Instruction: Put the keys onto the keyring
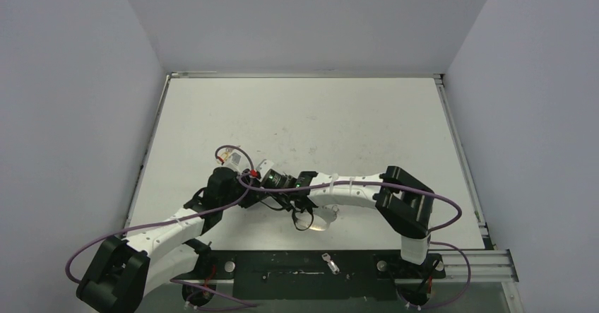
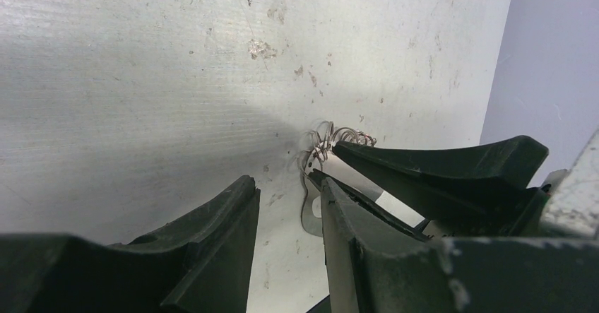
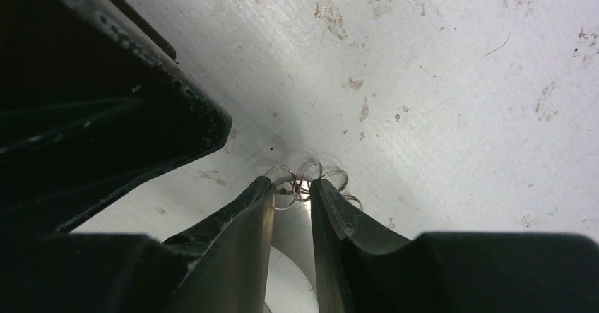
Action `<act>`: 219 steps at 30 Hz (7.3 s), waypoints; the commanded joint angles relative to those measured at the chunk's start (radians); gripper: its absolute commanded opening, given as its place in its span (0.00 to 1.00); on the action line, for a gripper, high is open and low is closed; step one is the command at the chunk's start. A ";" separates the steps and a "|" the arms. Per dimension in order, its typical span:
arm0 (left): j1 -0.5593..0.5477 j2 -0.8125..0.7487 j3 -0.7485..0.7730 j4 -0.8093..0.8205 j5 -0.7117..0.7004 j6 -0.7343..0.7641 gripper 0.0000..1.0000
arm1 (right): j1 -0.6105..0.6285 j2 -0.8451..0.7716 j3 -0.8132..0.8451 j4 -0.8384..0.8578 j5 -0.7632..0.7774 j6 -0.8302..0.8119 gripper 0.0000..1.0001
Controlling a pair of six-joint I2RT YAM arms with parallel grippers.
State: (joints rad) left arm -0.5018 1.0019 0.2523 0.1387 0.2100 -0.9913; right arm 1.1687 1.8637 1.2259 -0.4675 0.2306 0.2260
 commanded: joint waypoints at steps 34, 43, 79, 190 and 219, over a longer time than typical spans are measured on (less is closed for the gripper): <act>0.006 -0.151 0.007 0.009 0.002 0.217 0.34 | -0.031 -0.248 -0.067 0.073 -0.132 -0.033 0.00; 0.002 -0.411 -0.023 0.138 0.100 0.434 0.32 | -0.169 -0.428 -0.133 0.153 -0.549 -0.058 0.00; -0.395 -0.327 -0.137 0.400 0.113 0.987 0.20 | -0.311 -0.486 -0.271 0.434 -0.982 0.050 0.00; -0.434 -0.386 -0.024 0.292 -0.224 0.135 0.18 | -0.333 -0.681 -0.460 0.624 -0.964 -0.183 0.00; -0.434 -0.335 0.182 -0.073 -0.101 0.563 0.00 | -0.390 -0.635 -0.451 0.601 -0.825 -0.055 0.37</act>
State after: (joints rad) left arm -0.9337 0.6411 0.3618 0.0887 0.0517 -0.5343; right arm 0.8066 1.2221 0.7620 0.0998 -0.6403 0.1387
